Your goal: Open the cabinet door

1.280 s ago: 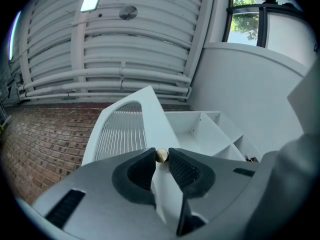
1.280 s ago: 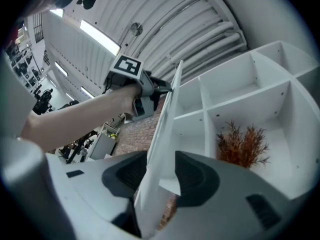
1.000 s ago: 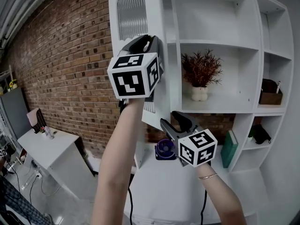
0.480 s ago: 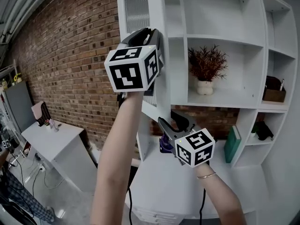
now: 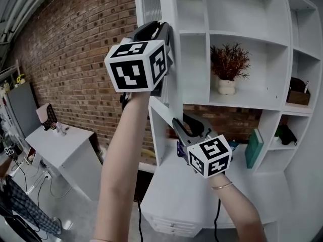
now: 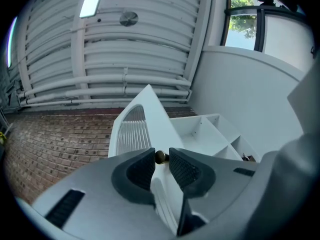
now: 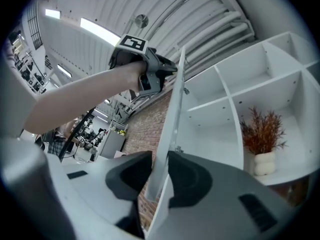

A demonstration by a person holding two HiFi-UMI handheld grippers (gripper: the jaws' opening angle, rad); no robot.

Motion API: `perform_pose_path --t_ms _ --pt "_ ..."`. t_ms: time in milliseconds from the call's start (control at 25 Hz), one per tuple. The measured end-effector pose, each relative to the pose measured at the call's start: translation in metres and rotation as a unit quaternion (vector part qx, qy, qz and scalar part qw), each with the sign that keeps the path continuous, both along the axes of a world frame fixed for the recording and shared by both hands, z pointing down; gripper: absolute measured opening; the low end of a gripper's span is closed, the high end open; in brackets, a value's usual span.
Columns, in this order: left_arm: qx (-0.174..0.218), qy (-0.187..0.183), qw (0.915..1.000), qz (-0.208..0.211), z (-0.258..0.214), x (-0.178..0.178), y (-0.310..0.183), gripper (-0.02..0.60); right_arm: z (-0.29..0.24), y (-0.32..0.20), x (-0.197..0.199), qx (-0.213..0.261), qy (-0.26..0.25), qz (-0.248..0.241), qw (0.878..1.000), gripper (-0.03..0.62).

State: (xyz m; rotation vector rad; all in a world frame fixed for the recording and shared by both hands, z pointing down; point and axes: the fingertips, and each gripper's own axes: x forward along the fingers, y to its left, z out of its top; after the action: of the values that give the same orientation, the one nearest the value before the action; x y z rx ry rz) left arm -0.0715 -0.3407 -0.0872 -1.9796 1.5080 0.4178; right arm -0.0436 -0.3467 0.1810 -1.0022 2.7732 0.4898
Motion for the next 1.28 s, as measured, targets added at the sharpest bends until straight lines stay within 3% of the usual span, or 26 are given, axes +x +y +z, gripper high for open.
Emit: perform_pose_path --t_ms 1280 --pt "0.01 -0.003 0.9996 -0.028 -0.002 -0.107 0.052 0.067 -0.002 0.059 -0.108 0.029 -0.003 -0.029 0.999 0.121"
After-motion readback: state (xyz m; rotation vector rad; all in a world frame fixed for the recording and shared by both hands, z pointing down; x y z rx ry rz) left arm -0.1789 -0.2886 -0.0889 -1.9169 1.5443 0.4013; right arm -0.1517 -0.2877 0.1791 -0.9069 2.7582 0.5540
